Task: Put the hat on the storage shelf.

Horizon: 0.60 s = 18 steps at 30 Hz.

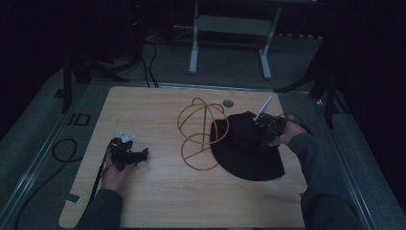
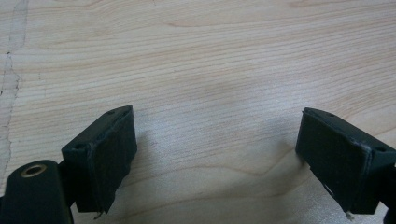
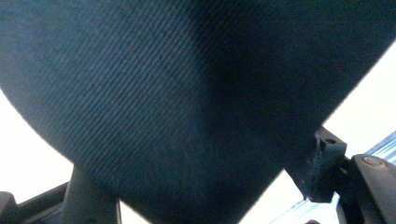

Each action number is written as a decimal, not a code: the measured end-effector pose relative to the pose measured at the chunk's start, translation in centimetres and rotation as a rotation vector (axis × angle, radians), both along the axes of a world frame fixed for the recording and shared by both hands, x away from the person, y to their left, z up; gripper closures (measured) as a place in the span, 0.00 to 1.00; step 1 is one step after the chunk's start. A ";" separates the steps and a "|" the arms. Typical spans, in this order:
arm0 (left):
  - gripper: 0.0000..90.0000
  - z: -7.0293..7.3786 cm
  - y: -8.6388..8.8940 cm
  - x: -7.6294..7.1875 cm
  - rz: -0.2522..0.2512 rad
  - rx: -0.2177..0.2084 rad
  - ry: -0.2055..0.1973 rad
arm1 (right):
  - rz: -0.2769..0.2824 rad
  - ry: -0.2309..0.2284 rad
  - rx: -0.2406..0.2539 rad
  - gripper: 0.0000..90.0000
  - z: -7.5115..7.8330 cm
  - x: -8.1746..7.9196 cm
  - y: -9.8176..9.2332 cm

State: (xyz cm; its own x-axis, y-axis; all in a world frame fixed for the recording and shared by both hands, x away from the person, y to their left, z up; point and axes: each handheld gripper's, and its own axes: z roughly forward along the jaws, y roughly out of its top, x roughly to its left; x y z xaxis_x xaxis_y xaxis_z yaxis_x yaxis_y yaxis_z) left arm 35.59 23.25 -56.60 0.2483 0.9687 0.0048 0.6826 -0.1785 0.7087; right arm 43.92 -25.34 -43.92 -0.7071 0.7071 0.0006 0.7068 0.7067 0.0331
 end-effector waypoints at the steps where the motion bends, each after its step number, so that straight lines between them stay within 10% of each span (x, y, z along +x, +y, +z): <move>1: 0.14 0.0 0.0 0.0 0.000 0.000 0.000 | -0.003 0.019 0.003 0.41 -0.2 0.1 0.0; 18: 0.14 0.0 0.0 0.0 0.000 0.000 0.000 | 0.057 0.073 -0.016 0.88 -1.3 0.1 1.0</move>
State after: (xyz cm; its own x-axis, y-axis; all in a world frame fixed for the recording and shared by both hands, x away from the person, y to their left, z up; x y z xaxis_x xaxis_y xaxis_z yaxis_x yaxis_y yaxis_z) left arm 35.59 23.25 -56.60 0.2485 0.9686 0.0052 0.6825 -0.1789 0.7087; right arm 44.05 -24.37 -45.20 -0.7448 0.6659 0.0429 0.6654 0.7460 -0.0286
